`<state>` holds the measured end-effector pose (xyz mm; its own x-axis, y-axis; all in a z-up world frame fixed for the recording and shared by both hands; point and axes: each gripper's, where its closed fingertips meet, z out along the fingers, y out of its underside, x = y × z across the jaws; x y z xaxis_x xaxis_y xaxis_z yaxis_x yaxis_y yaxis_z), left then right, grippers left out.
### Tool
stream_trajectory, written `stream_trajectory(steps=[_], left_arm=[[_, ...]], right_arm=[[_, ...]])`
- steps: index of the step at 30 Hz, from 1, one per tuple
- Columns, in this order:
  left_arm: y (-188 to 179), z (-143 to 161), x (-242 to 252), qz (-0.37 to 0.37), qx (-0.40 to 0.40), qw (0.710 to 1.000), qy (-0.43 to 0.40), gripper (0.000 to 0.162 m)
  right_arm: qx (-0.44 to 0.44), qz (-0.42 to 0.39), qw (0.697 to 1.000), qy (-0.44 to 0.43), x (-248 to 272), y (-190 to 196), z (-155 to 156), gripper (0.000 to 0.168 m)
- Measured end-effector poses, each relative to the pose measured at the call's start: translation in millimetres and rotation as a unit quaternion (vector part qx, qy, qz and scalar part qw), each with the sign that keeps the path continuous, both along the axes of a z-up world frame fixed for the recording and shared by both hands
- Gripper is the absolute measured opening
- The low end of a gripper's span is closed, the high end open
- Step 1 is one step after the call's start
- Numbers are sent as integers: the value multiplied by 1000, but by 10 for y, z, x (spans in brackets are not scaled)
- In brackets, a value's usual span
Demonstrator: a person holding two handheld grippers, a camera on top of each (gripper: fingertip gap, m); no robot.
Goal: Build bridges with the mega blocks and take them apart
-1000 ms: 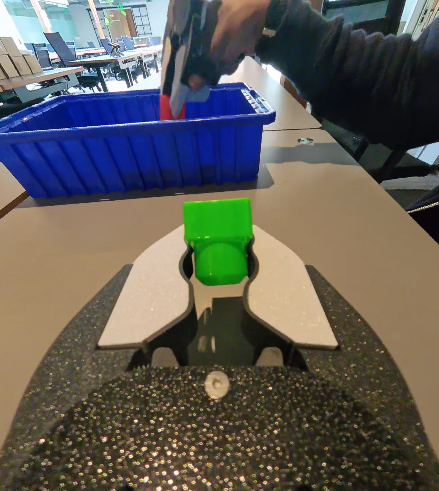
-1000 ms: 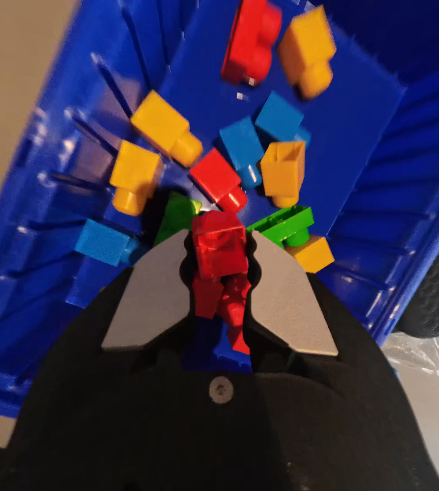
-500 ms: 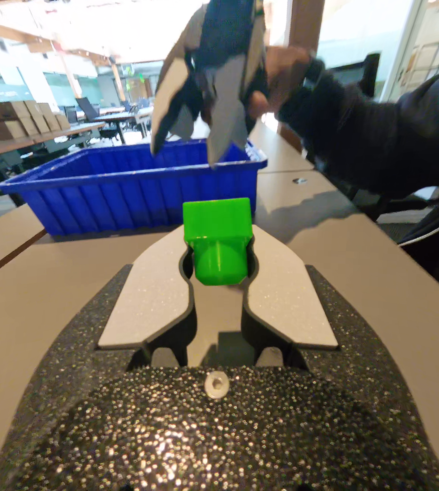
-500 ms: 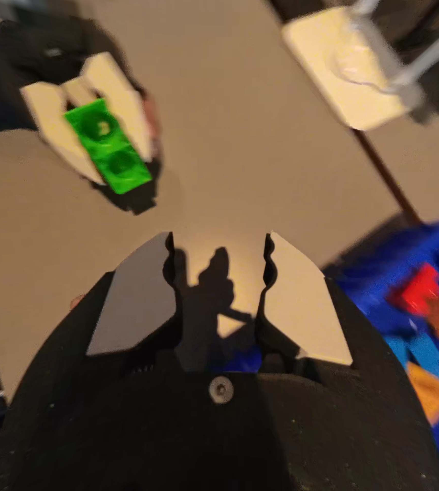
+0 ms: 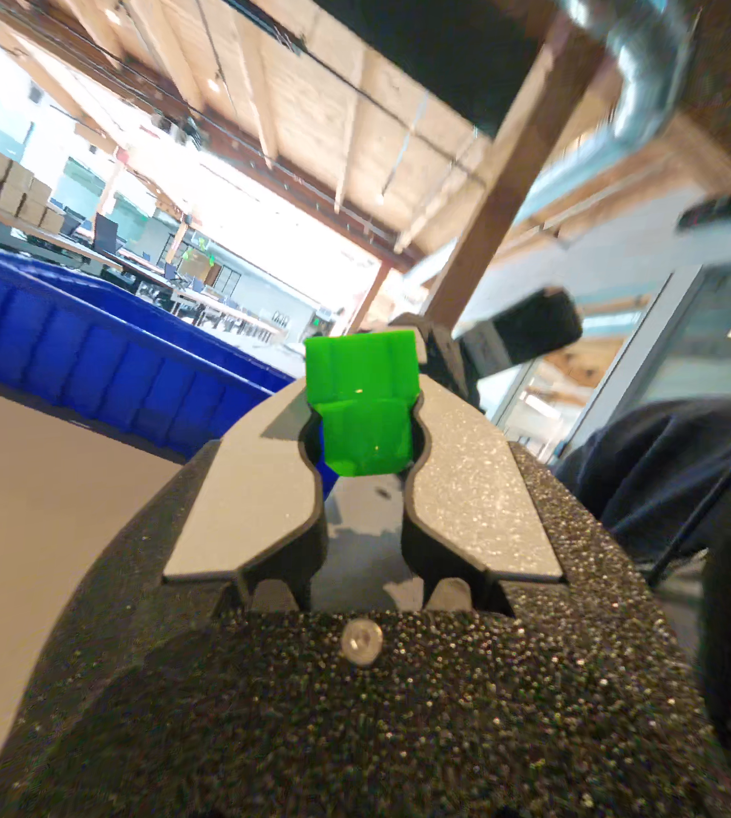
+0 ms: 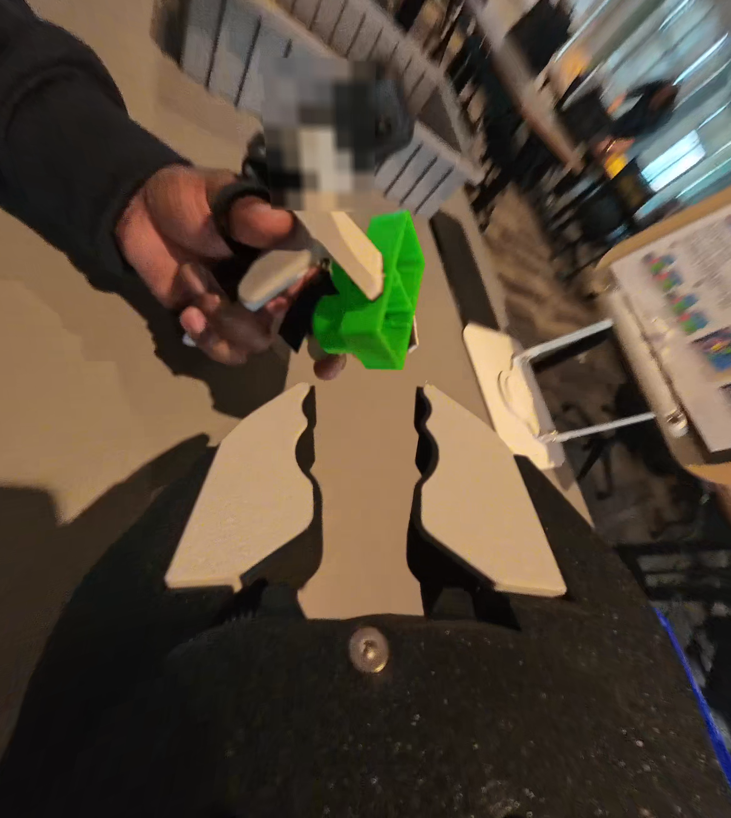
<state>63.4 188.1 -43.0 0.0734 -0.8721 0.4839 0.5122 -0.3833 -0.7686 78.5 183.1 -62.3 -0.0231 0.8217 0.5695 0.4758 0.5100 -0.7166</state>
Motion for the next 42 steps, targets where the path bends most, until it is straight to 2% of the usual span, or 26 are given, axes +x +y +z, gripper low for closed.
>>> stream_trajectory(steps=[3,9,12,16,20,22,25,27,29,32,36,38,40,42], left_arm=[[45,0,-32,-17,-53,997,-55,36],[-24,-33,109,-42,-73,994,-68,36],[-29,-55,142,-44,-83,993,-75,36],[-27,-74,156,-39,-73,995,-53,37],[39,-140,77,-21,-57,998,-22,44],[114,-204,17,-6,-57,998,-4,43],[188,-250,-51,2,-70,998,-4,39],[197,-254,-57,2,-73,997,-8,35],[177,-258,-30,0,-67,998,1,33],[139,-273,24,-3,-56,998,19,33],[123,-276,36,-2,-50,998,24,32],[129,-271,20,-1,-52,998,18,31],[134,-267,8,-2,-55,998,14,30],[128,-264,6,-5,-55,998,12,30]], right_arm=[[26,0,998,49,-70,-35,31,42],[89,-14,995,39,-246,-43,-99,52],[116,-33,992,39,-267,-6,-109,44],[94,-43,994,43,-218,3,-97,43],[58,-85,992,69,71,150,132,43],[68,-137,986,66,386,392,321,43],[59,-263,963,15,1120,1080,487,43],[20,-354,934,-51,1723,1666,370,43],[-57,-423,899,-97,2269,2196,105,44],[-159,-471,863,-88,2722,2767,-259,43],[-224,-508,827,-90,2939,3091,-625,44],[-240,-526,810,-96,2993,3126,-725,54],[-238,-530,809,-91,2998,3108,-707,59],[-225,-536,809,-86,3003,3043,-590,73]])
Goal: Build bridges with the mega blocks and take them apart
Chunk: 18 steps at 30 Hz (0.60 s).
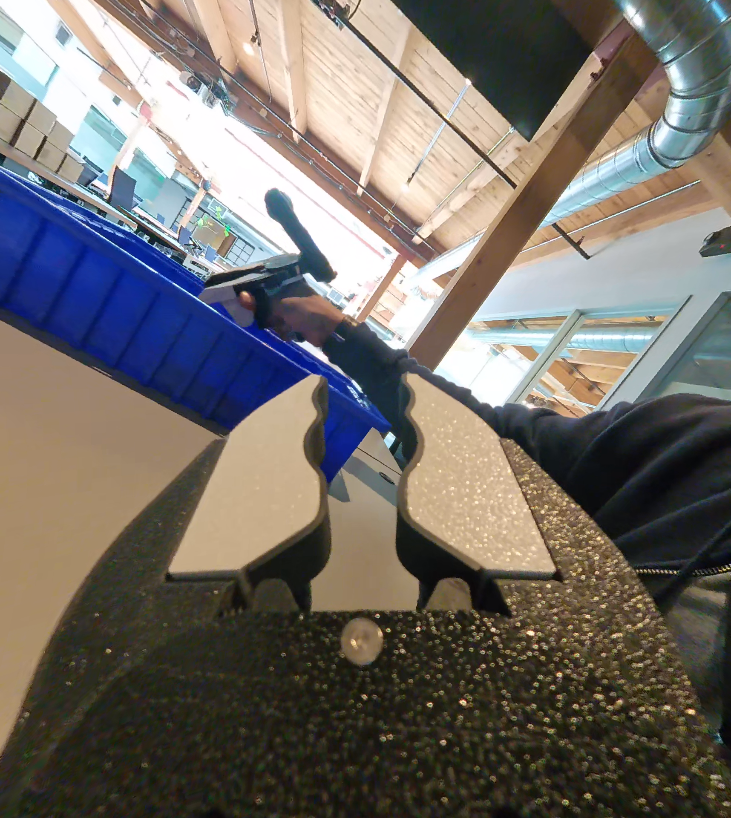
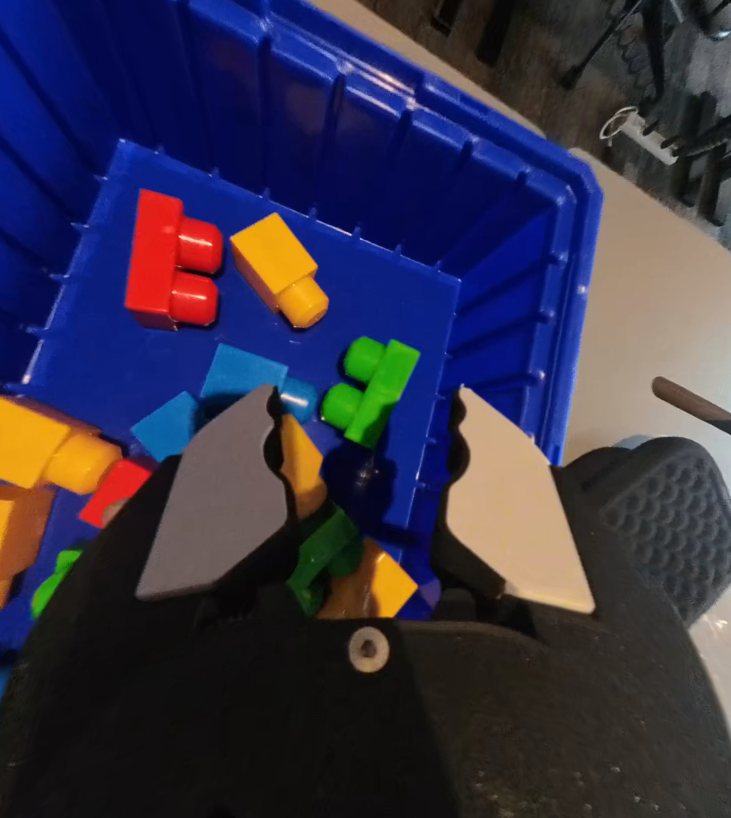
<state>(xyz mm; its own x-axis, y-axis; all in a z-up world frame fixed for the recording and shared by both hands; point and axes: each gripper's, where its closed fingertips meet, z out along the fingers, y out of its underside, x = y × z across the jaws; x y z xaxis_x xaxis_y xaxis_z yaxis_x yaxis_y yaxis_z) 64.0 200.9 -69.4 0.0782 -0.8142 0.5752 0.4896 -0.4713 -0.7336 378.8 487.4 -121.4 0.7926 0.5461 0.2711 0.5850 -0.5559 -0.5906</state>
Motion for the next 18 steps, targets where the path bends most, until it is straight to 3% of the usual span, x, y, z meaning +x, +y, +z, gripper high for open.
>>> stream_trajectory(steps=[4,7,9,11,14,18], left_arm=[[-3,-9,6,9,11,1000,23,29],[12,24,-23,39,43,996,73,29],[6,101,-75,62,70,988,124,32],[-33,200,-209,96,100,972,192,42],[-150,338,-673,179,130,929,296,50],[-398,457,-1746,291,113,835,453,51]], right_arm=[[50,50,996,50,-382,-380,485,79],[79,150,981,98,-1085,-992,851,78],[80,232,963,110,-1622,-1519,928,78],[68,311,941,116,-2127,-2062,851,78],[20,405,906,123,-2705,-2743,494,77],[-57,470,870,134,-3135,-3227,-121,78]])
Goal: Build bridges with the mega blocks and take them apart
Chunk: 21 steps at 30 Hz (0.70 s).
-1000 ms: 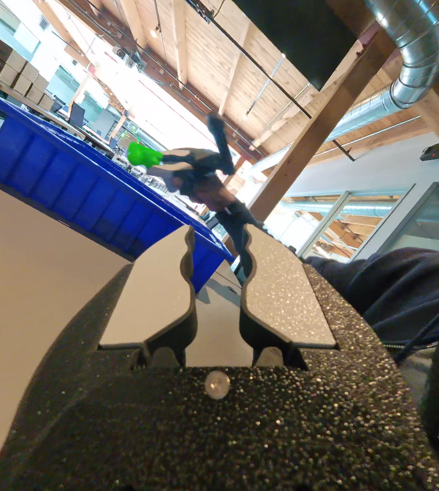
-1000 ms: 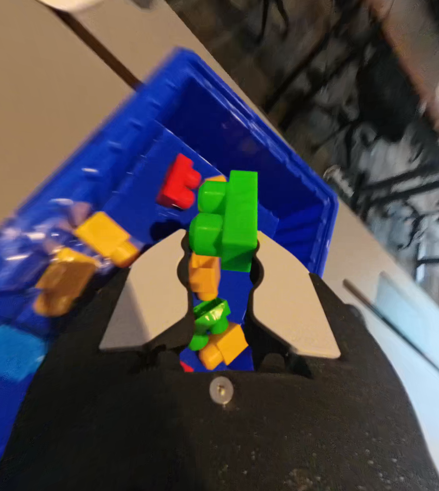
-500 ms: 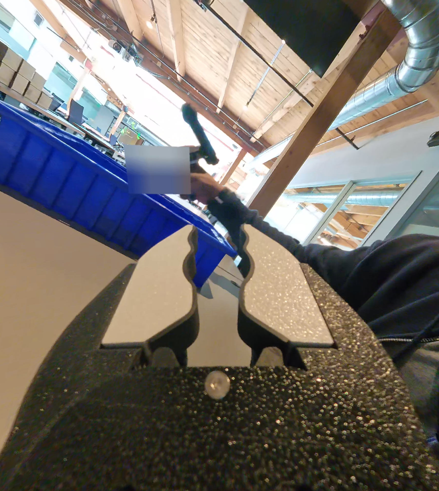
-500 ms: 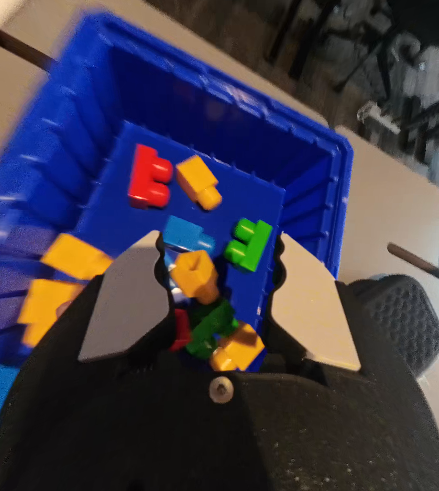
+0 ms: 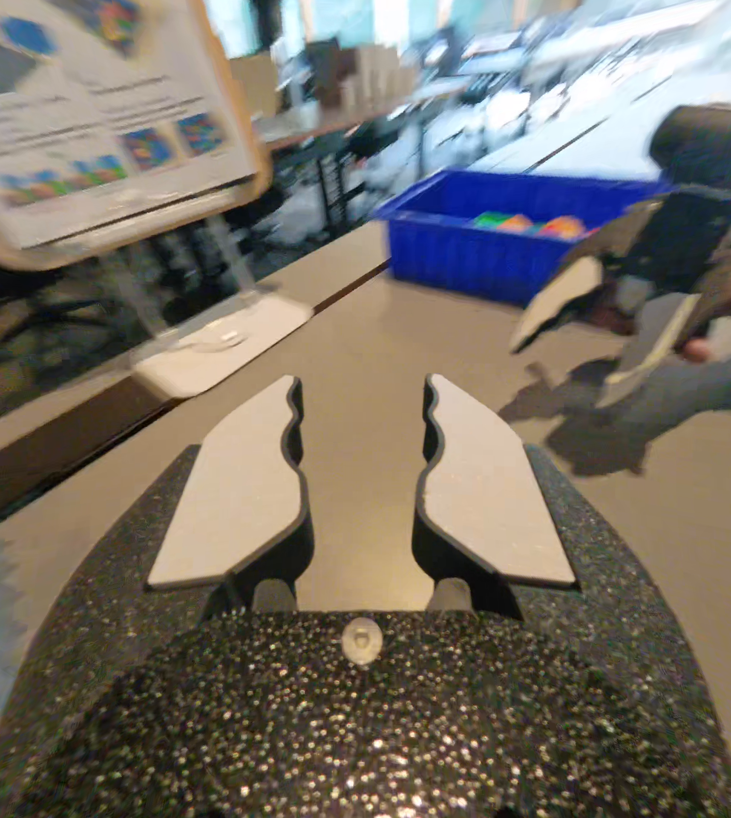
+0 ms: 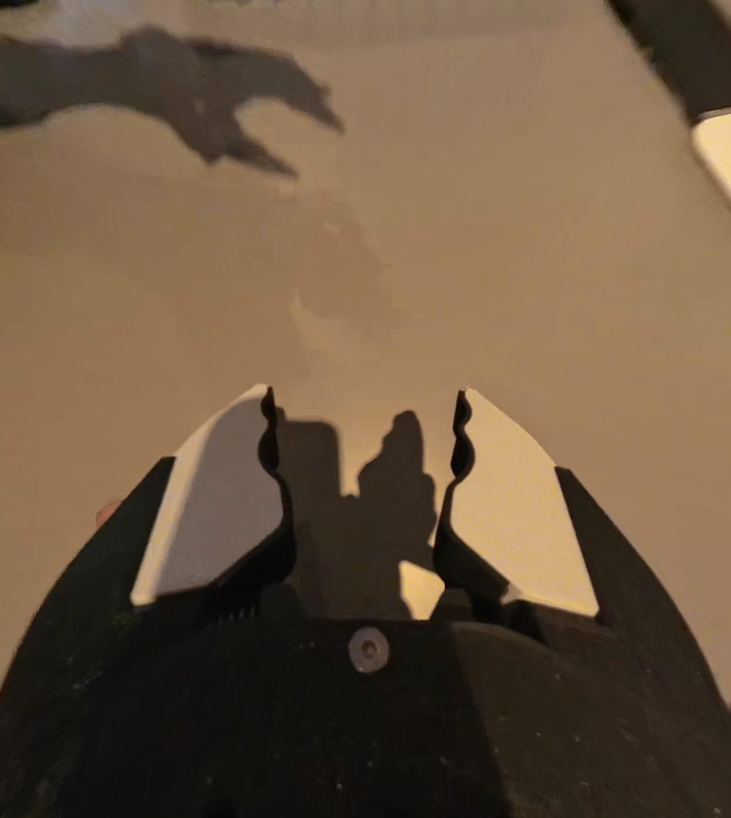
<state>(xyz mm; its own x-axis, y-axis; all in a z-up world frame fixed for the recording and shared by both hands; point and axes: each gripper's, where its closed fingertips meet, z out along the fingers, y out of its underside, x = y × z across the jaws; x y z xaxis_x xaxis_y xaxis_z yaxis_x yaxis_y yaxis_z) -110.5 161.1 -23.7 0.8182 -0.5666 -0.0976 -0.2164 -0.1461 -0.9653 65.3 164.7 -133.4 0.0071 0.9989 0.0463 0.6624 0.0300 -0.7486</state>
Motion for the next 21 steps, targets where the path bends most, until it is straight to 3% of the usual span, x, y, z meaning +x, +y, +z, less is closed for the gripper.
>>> stream_trajectory(steps=[4,8,12,15,19,21], left_arm=[[-283,67,-1454,153,-75,975,144,52],[-551,-274,-2915,258,-254,902,236,68],[-773,-886,-3543,162,-400,847,311,69],[-980,-1215,-3782,120,-499,780,357,71],[-945,-1292,-4054,-5,-464,717,521,79],[-838,-1272,-4071,-57,-425,716,551,76]], right_arm=[[-64,23,998,-2,-199,-148,-390,78],[-85,37,995,-24,-210,-207,-590,77],[-86,37,995,-29,-170,-191,-693,72],[-96,34,995,-25,-147,-183,-683,71],[-89,40,995,-23,-134,-192,-685,70],[-86,42,995,-24,-134,-196,-687,70]])
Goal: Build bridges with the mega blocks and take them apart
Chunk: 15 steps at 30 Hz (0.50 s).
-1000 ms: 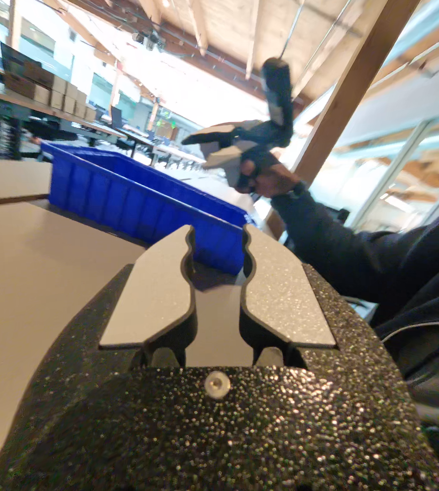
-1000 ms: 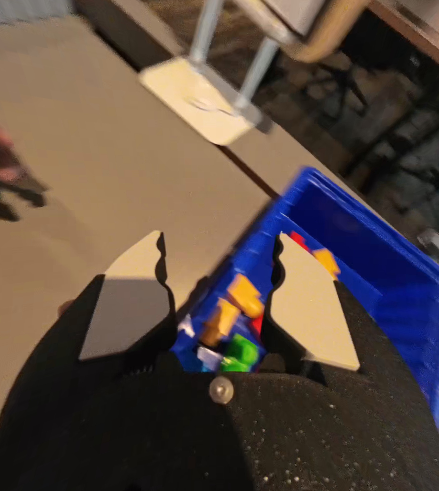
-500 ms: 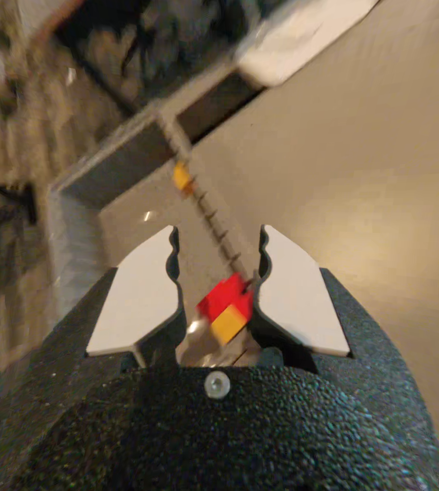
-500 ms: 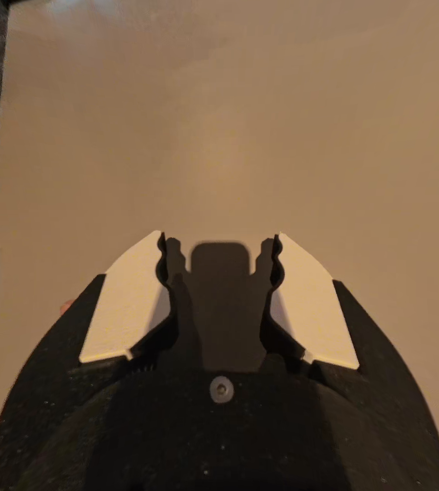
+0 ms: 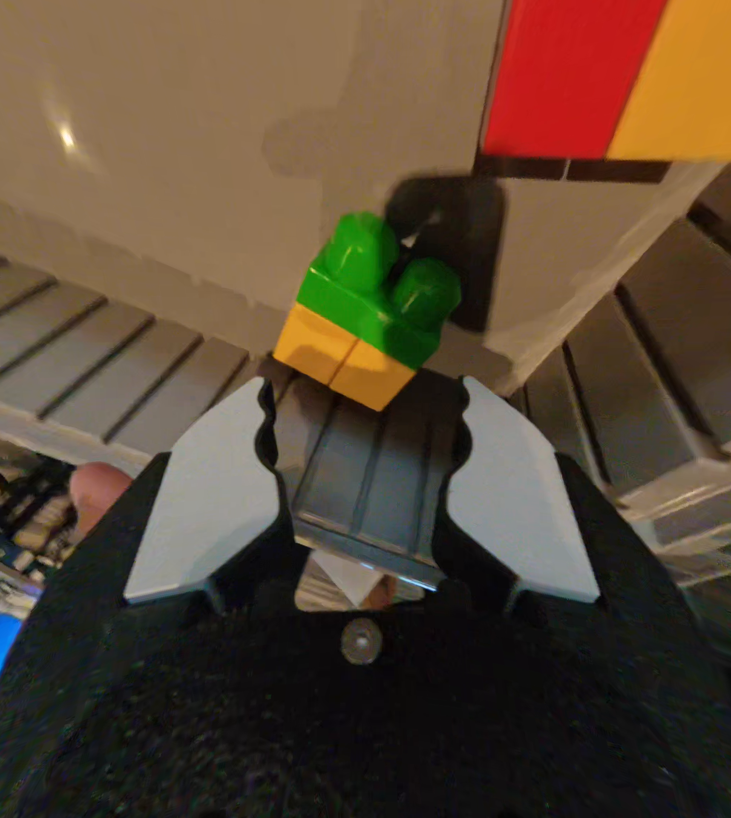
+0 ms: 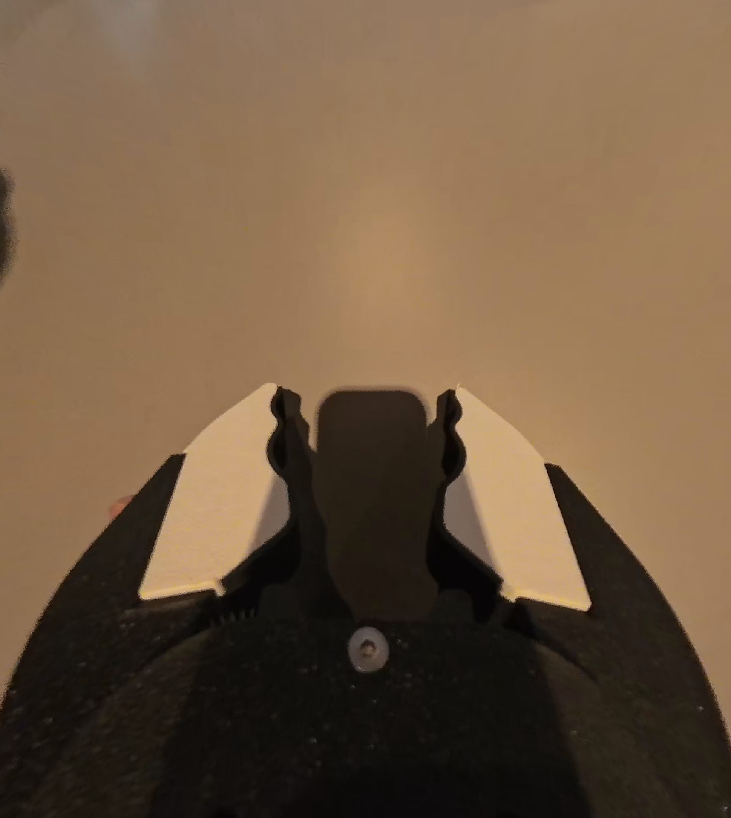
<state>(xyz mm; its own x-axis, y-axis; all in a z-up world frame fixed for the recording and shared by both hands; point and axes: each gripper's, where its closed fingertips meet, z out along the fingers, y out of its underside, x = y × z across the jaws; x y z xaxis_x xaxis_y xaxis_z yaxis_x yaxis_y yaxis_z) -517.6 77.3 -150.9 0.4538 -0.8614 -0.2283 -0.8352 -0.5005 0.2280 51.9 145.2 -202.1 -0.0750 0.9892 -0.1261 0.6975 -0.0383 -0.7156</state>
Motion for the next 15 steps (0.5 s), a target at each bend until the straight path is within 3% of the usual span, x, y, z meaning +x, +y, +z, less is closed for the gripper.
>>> stream_trajectory(steps=[6,15], left_arm=[[99,-100,-220,-136,-65,988,46,87],[61,-439,-333,-195,-119,973,37,87]], right_arm=[[-15,6,1000,9,-1,-7,26,68],[-39,0,999,21,-9,9,64,62]])
